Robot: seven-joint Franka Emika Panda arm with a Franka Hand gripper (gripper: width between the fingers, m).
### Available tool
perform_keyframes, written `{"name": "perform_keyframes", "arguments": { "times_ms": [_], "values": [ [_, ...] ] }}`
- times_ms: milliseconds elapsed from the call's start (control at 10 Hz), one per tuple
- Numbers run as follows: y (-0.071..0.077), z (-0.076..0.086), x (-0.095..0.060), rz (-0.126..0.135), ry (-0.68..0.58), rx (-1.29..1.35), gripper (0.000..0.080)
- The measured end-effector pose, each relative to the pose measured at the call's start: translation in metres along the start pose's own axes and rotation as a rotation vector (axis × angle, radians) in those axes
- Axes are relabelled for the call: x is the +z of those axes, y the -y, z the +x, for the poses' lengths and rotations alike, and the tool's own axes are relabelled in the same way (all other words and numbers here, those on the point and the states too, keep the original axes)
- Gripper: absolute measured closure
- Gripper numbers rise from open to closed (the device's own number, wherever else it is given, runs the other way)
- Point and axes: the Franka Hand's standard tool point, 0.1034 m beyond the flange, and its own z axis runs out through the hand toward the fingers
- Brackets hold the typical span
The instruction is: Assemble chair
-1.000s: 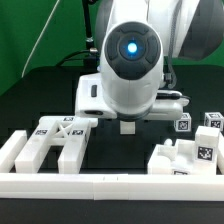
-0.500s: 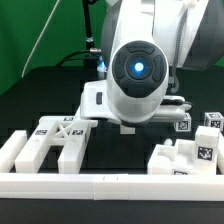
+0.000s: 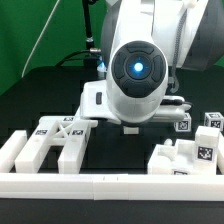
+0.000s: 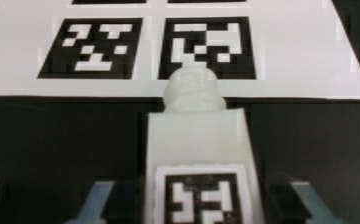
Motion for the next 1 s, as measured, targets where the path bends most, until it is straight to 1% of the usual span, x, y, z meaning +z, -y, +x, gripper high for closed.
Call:
{"name": "perform_keyframes", "arguments": {
  "times_ms": [100,200,300,500,600,700,900,1000],
  "values": [
    [0.0,0.0,0.0,0.0,0.0,0.0,0.0515],
    [0.001,-0.002,-0.005,0.001,-0.001,-0.014,0.0515],
    [0.003,-0.008,-0.025,0.006,-0.019,-0.036,0.0515],
    [0.009,-0.026,-0.068,0.013,-0.062,-0.058,0.0515],
    [0.01,-0.031,-0.082,0.011,-0.087,-0.066,0.0515],
    [0.011,-0.026,-0.085,0.005,-0.167,-0.069,0.0515],
    [0.009,-0.023,-0.087,0.01,-0.297,-0.068,0.0515],
    [0.011,-0.02,-0.094,0.008,-0.391,-0.071,0.0515]
  ]
}}
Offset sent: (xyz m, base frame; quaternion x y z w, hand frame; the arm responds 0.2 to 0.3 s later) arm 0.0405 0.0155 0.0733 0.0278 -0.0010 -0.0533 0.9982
